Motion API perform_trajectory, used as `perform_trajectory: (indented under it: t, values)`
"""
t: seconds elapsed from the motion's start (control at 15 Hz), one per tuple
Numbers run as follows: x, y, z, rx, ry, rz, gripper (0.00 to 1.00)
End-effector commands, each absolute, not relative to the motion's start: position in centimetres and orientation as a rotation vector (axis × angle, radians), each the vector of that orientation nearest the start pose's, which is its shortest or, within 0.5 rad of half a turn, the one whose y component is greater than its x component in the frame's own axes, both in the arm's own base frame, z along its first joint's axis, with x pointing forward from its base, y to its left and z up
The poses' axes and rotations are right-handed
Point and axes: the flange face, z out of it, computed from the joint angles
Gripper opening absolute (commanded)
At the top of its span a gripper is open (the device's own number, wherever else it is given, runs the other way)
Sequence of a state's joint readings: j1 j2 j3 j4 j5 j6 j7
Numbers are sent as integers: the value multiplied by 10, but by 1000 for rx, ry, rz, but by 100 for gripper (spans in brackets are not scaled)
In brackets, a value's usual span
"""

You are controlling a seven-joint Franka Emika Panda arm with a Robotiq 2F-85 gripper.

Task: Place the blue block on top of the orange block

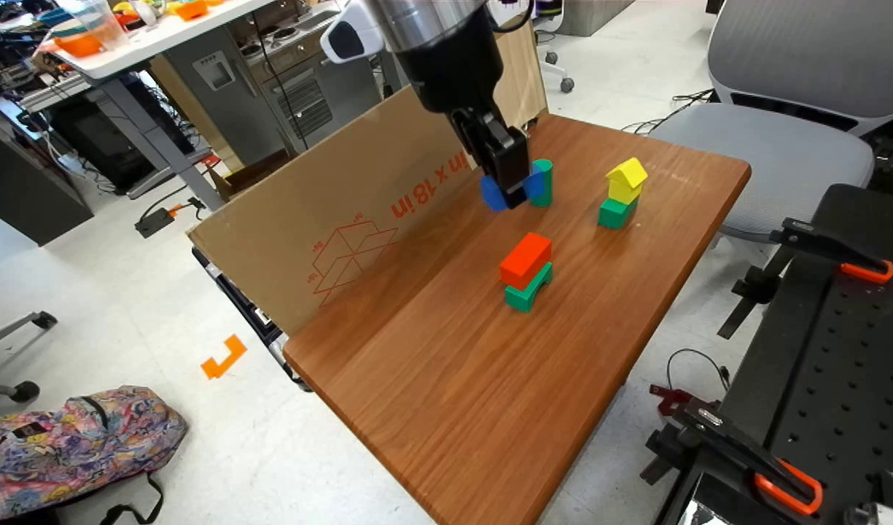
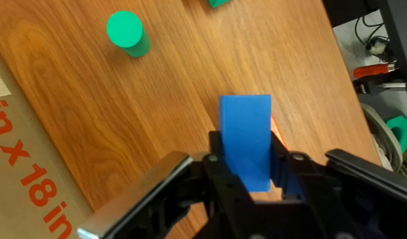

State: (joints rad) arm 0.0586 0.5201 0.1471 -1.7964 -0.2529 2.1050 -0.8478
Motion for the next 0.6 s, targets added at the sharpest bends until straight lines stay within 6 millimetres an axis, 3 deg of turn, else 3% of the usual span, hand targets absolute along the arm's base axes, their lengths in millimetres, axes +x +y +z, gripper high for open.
perform_trajectory:
  t: [0.0, 0.53]
  values:
    - [596, 126, 252, -2578, -1912, 363, 8]
    - [587, 138, 215, -2483, -2093, 358, 8]
